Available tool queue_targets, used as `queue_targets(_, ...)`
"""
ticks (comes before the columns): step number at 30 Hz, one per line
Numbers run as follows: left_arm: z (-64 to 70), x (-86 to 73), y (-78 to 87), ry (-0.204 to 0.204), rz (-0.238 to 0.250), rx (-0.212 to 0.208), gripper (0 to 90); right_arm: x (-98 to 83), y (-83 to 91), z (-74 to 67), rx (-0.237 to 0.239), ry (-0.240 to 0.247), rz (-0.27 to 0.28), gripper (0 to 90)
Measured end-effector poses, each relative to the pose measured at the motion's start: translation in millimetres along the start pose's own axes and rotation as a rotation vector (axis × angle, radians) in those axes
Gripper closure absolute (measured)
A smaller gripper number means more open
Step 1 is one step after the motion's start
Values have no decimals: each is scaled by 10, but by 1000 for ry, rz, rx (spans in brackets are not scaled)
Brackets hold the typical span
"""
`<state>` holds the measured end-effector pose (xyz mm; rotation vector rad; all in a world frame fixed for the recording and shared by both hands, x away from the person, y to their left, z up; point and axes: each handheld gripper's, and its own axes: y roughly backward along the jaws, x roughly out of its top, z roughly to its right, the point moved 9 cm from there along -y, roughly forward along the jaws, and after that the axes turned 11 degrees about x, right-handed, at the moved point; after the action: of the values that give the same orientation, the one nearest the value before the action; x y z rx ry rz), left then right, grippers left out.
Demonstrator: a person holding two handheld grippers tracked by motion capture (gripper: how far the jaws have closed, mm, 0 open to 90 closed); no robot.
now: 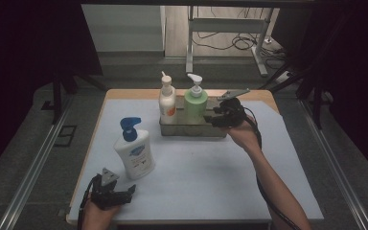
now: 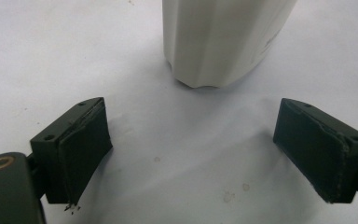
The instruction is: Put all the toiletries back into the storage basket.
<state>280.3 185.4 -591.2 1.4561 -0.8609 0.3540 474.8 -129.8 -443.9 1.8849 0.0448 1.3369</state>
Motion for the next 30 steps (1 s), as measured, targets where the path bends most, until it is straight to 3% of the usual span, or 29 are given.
queue_targets(5,0,0,0,0,0,0,102,-76,-38,132,-42,-52,-24,604)
queue_targets(10,0,0,0,1,0,-1,102,-139,-131,245,-48,-92,-33,704)
queue_targets(21,-2,0,0,0,0,0,102,-204,-340,417,-82,-137,-41,882)
queue_targets(30,1,3,-2,4,2,-1,102,-245,-548,494,-97,-164,-68,895)
